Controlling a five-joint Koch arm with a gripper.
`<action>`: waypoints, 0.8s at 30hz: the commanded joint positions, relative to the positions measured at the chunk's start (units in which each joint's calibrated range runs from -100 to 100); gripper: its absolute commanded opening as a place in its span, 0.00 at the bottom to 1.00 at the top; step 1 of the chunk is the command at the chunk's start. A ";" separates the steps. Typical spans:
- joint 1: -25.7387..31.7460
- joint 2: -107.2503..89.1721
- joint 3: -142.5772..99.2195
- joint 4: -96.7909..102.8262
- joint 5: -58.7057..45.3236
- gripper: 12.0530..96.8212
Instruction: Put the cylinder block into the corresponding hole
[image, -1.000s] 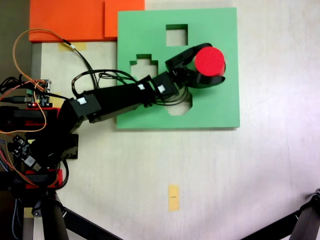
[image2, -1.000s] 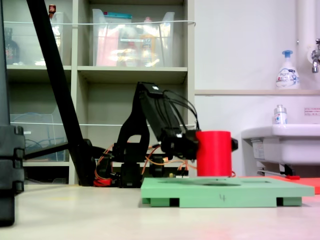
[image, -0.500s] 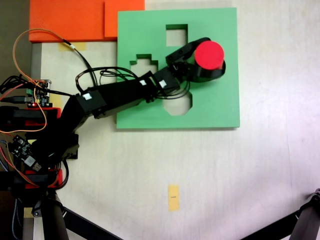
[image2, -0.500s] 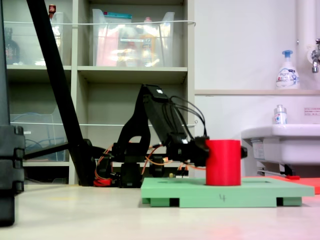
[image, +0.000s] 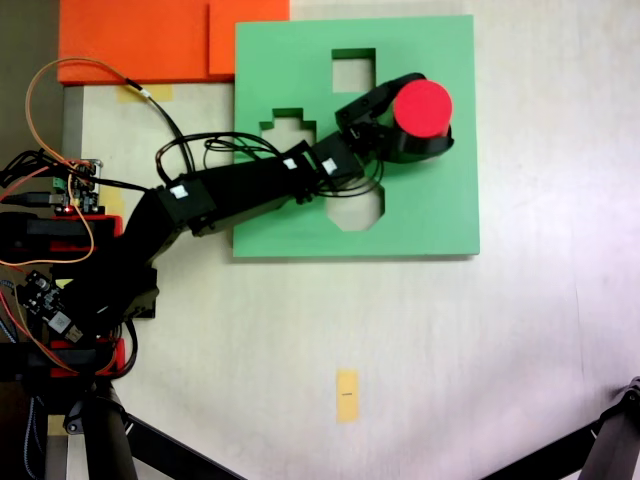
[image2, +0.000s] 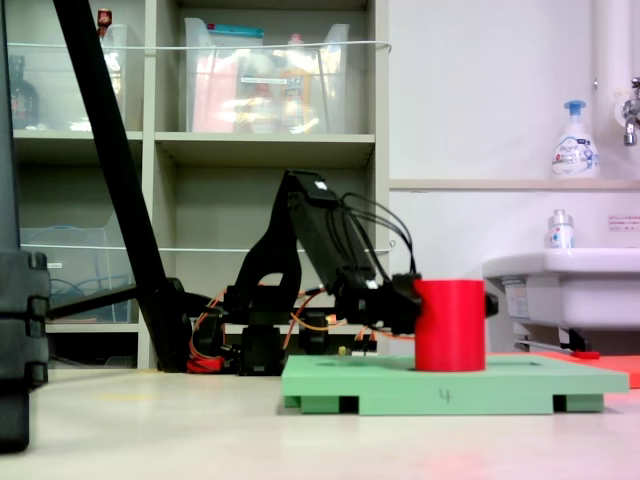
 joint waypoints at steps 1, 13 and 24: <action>-0.54 -1.02 3.90 0.46 -0.54 0.29; -1.47 -0.88 2.51 1.91 -0.54 0.29; -1.12 6.66 2.81 3.54 -0.54 0.31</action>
